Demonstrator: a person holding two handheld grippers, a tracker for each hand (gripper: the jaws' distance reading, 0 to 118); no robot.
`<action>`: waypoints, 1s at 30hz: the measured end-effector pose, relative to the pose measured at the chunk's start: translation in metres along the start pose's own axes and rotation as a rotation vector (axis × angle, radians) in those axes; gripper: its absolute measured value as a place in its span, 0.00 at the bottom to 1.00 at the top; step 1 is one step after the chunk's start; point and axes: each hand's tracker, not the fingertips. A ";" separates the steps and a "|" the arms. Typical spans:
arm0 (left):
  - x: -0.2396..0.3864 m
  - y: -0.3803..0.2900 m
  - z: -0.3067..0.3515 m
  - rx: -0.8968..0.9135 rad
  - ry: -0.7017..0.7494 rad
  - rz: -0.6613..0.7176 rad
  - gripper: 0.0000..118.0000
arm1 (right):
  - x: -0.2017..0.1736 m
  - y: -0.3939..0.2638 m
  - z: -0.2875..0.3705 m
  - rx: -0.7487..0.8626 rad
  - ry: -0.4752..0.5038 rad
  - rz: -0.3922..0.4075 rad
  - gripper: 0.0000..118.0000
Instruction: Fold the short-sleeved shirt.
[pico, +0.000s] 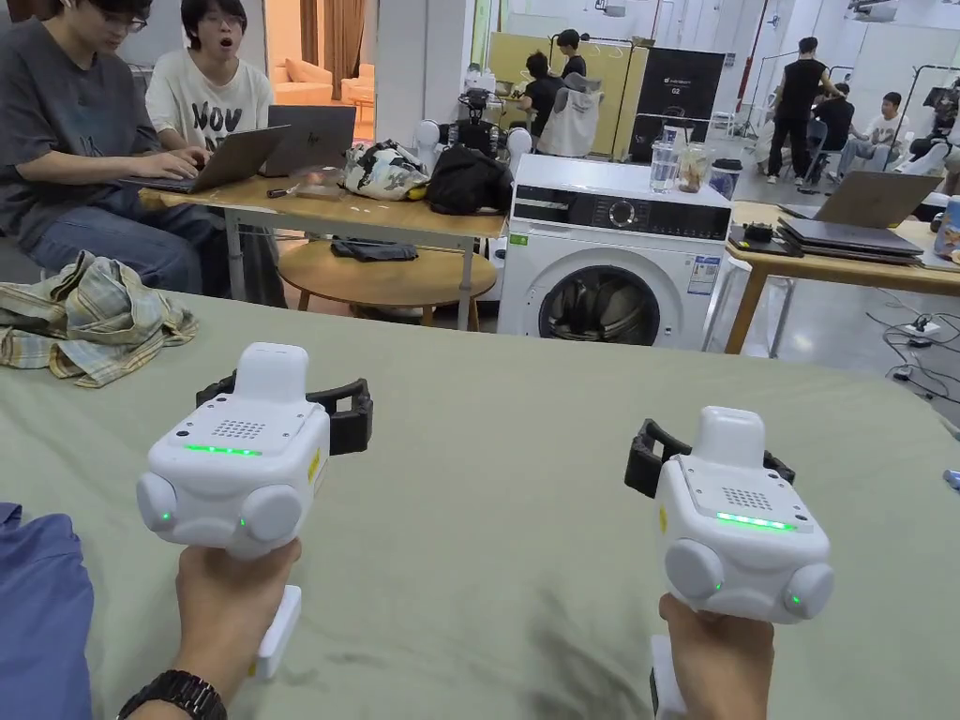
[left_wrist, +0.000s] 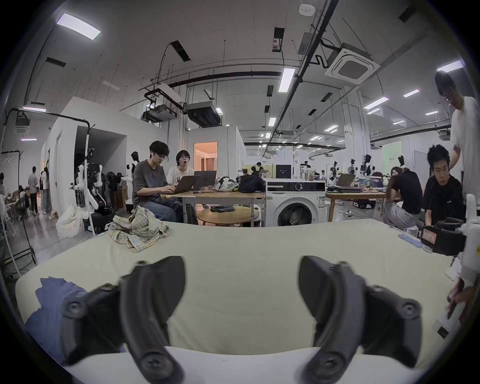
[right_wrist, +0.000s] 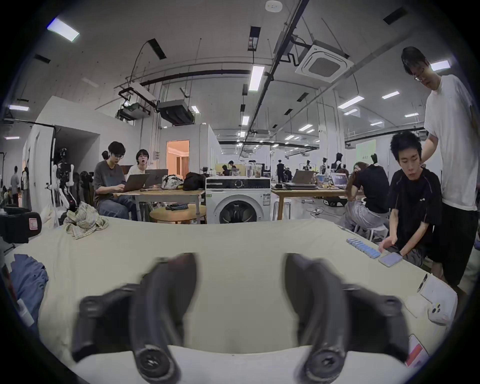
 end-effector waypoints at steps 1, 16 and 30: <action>0.000 0.000 0.000 -0.002 -0.008 0.002 0.46 | 0.000 0.000 0.000 0.002 0.001 -0.005 0.09; -0.018 0.007 0.009 -0.026 0.029 -0.011 0.00 | -0.026 0.020 0.032 0.052 0.039 0.008 0.00; -0.155 0.018 0.043 -0.275 0.219 0.028 0.00 | -0.142 0.011 0.036 0.002 0.279 0.088 0.00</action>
